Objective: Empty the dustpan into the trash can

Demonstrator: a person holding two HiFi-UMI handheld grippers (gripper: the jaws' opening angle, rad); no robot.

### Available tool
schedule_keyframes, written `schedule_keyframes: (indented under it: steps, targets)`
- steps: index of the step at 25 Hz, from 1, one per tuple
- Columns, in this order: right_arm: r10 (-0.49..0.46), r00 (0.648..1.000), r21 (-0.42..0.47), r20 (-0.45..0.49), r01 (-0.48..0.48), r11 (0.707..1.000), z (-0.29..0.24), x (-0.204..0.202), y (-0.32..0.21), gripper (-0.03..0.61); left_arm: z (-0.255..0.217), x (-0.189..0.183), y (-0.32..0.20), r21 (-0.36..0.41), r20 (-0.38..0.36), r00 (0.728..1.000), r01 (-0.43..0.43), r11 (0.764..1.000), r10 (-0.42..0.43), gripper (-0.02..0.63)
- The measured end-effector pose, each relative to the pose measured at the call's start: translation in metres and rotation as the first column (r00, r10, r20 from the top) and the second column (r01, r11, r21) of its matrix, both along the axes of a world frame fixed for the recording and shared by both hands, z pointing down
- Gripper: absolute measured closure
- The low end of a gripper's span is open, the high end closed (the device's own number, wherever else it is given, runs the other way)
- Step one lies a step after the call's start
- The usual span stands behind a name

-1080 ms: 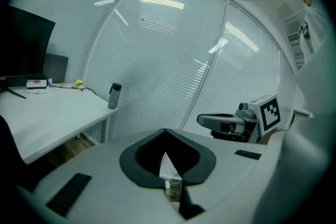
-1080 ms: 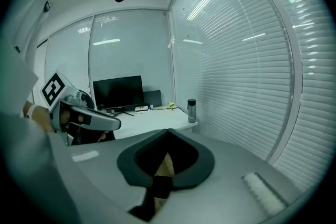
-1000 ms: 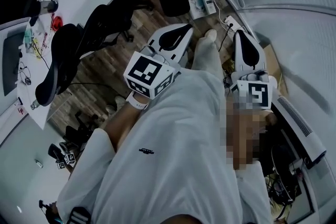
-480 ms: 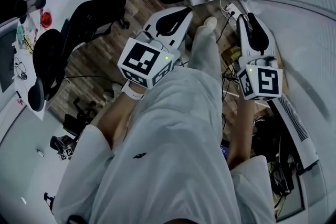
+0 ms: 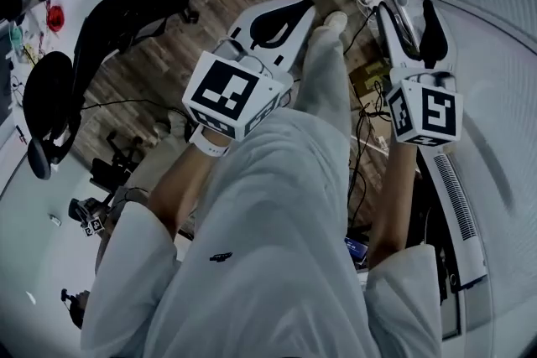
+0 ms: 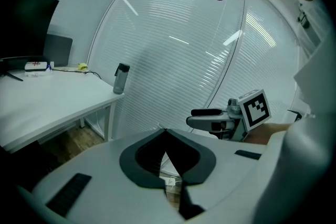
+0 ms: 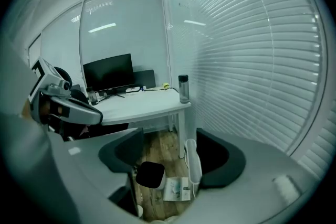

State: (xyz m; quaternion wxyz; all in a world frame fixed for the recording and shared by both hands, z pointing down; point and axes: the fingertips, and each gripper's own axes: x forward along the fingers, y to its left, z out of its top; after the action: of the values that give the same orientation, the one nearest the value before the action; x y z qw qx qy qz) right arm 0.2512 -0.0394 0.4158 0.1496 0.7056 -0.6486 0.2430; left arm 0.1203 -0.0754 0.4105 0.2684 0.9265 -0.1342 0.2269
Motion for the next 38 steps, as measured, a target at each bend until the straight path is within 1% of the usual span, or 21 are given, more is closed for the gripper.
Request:
schedule_keyframes:
  steps: [3, 8, 11, 15, 17, 22, 23, 24, 25, 30, 32, 38]
  targets:
    - [-0.008, 1.000, -0.034, -0.008, 0.008, 0.999, 0.018, 0.016, -0.006, 0.199, 0.014, 0.008, 0.001, -0.011, 0.014, 1.000, 0.004, 1.000, -0.004, 0.607]
    - [-0.045, 0.999, -0.081, -0.003, 0.044, 0.996, 0.048, 0.028, -0.020, 0.172, 0.040, 0.013, -0.004, -0.042, 0.046, 0.998, 0.052, 0.998, -0.050, 0.607]
    - [-0.077, 0.997, -0.121, -0.013, 0.075, 0.990, 0.065, 0.032, -0.022, 0.163, 0.048, 0.020, -0.005, -0.054, 0.042, 0.997, 0.068, 0.996, -0.066, 0.607]
    - [-0.101, 0.995, -0.157, -0.011, 0.098, 0.983, 0.085, 0.041, -0.026, 0.161, 0.063, 0.027, -0.005, -0.058, 0.055, 0.995, 0.090, 0.994, -0.087, 0.607]
    - [-0.110, 0.994, -0.165, -0.004, 0.108, 0.980, 0.094, 0.045, -0.029, 0.161, 0.070, 0.030, -0.005, -0.066, 0.059, 0.993, 0.108, 0.992, -0.104, 0.607]
    - [-0.133, 0.991, -0.184, 0.010, 0.133, 0.974, 0.113, 0.050, -0.036, 0.163, 0.079, 0.037, -0.001, -0.079, 0.067, 0.991, 0.121, 0.990, -0.115, 0.607]
    - [-0.142, 0.990, -0.190, 0.012, 0.141, 0.972, 0.115, 0.050, -0.037, 0.169, 0.081, 0.038, 0.001, -0.084, 0.070, 0.991, 0.121, 0.989, -0.115, 0.607]
    - [-0.151, 0.988, -0.196, 0.013, 0.150, 0.969, 0.118, 0.049, -0.039, 0.195, 0.083, 0.038, 0.002, -0.089, 0.072, 0.991, 0.120, 0.989, -0.114, 0.607]
    - [-0.160, 0.987, -0.203, 0.013, 0.159, 0.966, 0.120, 0.049, -0.041, 0.199, 0.085, 0.039, 0.003, -0.096, 0.072, 0.991, 0.121, 0.988, -0.114, 0.607]
    - [-0.208, 0.978, -0.286, 0.022, 0.206, 0.936, 0.143, 0.049, -0.045, 0.199, 0.094, 0.043, 0.001, -0.110, 0.069, 0.990, 0.130, 0.985, -0.123, 0.607]
    - [-0.216, 0.976, -0.311, 0.030, 0.215, 0.926, 0.149, 0.050, -0.047, 0.221, 0.096, 0.044, -0.001, -0.112, 0.067, 0.989, 0.138, 0.984, -0.131, 0.607]
    - [-0.229, 0.972, -0.376, 0.048, 0.230, 0.897, 0.163, 0.052, -0.054, 0.239, 0.106, 0.041, -0.007, -0.123, 0.068, 0.985, 0.168, 0.978, -0.161, 0.607]
